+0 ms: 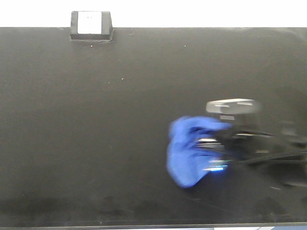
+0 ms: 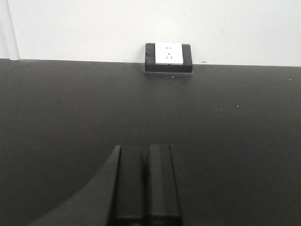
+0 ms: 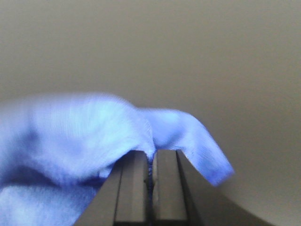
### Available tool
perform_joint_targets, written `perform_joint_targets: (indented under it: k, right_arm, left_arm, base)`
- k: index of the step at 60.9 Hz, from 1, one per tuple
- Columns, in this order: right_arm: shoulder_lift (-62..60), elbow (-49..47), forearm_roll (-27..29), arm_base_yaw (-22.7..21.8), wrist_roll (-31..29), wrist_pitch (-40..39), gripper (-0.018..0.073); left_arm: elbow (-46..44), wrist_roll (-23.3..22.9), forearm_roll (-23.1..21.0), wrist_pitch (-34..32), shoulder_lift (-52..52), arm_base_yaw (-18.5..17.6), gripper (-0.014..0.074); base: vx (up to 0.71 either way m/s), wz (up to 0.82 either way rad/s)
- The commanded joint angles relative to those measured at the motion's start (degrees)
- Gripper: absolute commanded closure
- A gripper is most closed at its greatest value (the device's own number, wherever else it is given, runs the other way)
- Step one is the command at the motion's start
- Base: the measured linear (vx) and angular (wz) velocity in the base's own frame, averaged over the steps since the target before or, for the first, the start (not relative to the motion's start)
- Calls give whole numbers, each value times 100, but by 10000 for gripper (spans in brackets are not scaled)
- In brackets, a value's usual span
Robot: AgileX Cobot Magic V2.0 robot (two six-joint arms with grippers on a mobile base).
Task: Wipe right workspace with blue cloth
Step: 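Lower the blue cloth onto the counter with the right gripper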
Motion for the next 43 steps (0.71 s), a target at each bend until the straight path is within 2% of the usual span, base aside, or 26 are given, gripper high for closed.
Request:
perform_joint_targets:
  k: [1, 6, 10, 14, 19, 26, 31, 37, 43]
  right_arm:
    - [-365, 322, 103, -756, -779, -484, 549]
    - [-494, 517, 108, -1362, -983, -492, 549]
    - [-601, 573, 153, -1752, -865, -455, 549]
    - [-712, 557, 151, -2016, -632, -392, 549]
    - [-818, 552, -109, -2074, -414, -199, 549]
    - [-835, 550, -812, -1949, -83, 288, 549]
    - [-834, 545, -1112, -1718, 580, 517, 549]
    - [-834, 496, -1402, -1274, 1519, 584, 549]
    - [-834, 332, -1742, -699, 2122, 580, 547]
  left_arm:
    - [178, -49, 5, -477, -86, 27, 602]
    - [178, -49, 5, -477, -86, 27, 602]
    - [178, -49, 5, -477, -86, 27, 602]
    - [178, -49, 5, -477, -86, 27, 602]
    - [178, -49, 5, -477, -86, 27, 602]
    - [178, -49, 5, -477, -86, 27, 602]
    - [178, -49, 5, -477, -86, 27, 602]
    - [178, -49, 5, -477, -86, 27, 602]
    - [178, -49, 5, -477, -86, 27, 602]
  base:
    - [0, 0]
    - [0, 0]
    - [0, 0]
    - [0, 0]
    - [0, 0]
    - [0, 0]
    - [0, 0]
    - [0, 0]
    - [0, 0]
